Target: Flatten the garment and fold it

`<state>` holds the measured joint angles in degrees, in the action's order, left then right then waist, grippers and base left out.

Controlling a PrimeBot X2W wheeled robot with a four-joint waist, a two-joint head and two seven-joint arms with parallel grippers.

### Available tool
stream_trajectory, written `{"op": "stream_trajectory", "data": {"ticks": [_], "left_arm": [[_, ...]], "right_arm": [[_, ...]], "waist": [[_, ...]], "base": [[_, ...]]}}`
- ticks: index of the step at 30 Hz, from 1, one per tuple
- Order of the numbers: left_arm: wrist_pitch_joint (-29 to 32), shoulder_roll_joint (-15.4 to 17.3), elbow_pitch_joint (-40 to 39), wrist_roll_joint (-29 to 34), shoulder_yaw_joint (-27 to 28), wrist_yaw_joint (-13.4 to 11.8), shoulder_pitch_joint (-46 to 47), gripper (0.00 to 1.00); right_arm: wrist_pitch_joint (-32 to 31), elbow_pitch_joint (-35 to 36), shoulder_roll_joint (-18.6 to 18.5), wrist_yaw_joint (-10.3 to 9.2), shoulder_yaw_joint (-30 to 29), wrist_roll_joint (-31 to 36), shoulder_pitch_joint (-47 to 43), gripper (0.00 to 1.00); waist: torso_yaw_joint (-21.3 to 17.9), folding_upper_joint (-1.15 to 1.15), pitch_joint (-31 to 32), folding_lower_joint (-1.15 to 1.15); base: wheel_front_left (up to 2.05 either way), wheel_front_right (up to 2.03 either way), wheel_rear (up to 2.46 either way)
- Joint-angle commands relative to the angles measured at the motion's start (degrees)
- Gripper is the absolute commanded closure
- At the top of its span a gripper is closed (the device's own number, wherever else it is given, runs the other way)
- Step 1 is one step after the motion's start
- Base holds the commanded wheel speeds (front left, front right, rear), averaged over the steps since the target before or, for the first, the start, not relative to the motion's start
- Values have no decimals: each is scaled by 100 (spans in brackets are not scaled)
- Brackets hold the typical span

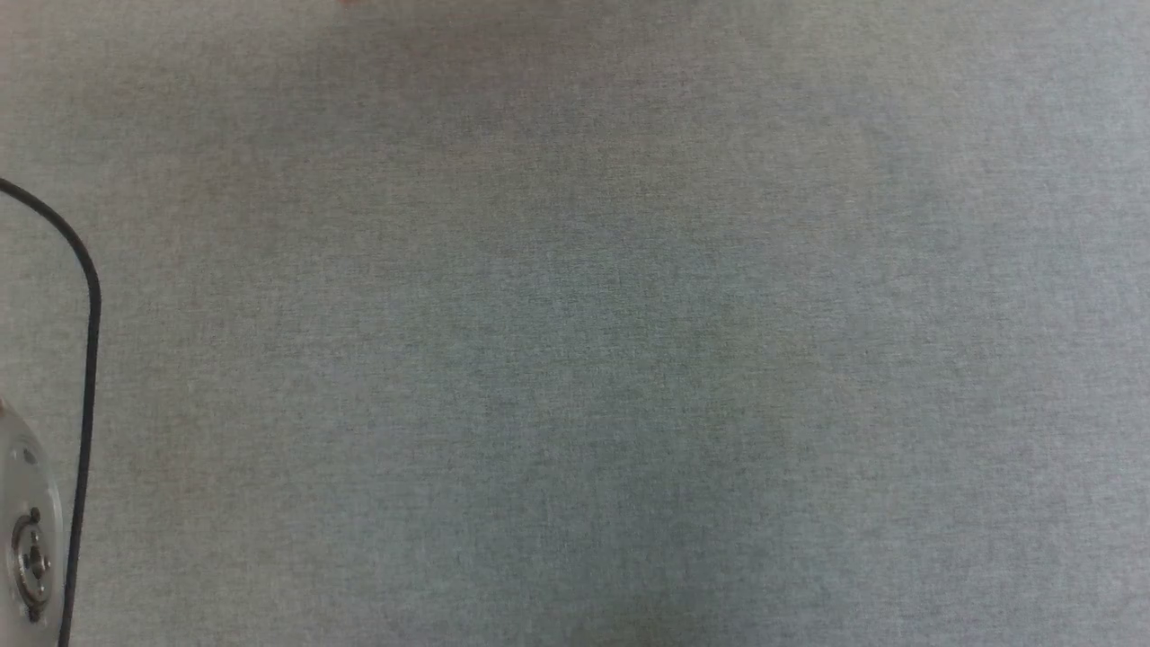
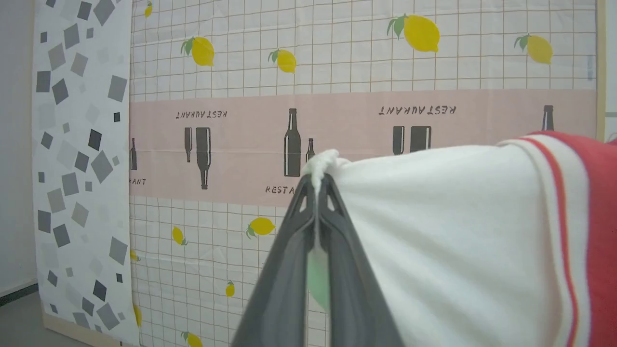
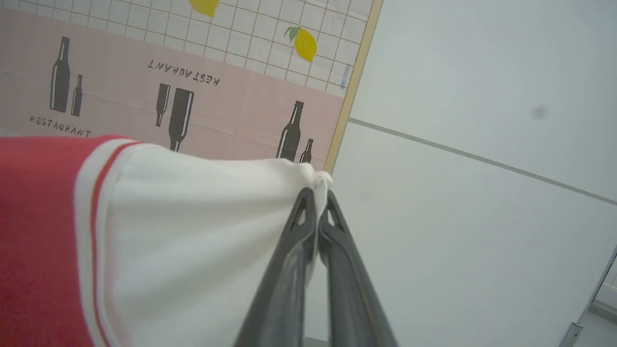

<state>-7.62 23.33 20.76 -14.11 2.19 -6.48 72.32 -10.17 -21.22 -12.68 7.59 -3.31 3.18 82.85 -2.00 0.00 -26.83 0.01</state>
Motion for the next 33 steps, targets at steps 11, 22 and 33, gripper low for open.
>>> {"op": "stream_trajectory", "data": {"ticks": [11, 22, 33], "left_arm": [[89, -204, 730, -235, -454, 522, -1387, 100], [1154, -650, 640, -1156, -487, 936, -4300, 100], [2266, -1023, -775, -1976, -164, 439, -7030, 100]], "right_arm": [[297, -816, 7, -10, 359, -445, -1360, 100], [-218, -95, -107, -10, 266, -1796, -4608, 100], [-1482, 1929, 716, -10, -909, -1857, -7886, 100]], "waist": [[98, 0, 315, -1], [98, 0, 1215, -1], [122, 0, 1786, -1]], "base": [[0, 0, 0], [0, 0, 0], [0, 0, 0]]}}
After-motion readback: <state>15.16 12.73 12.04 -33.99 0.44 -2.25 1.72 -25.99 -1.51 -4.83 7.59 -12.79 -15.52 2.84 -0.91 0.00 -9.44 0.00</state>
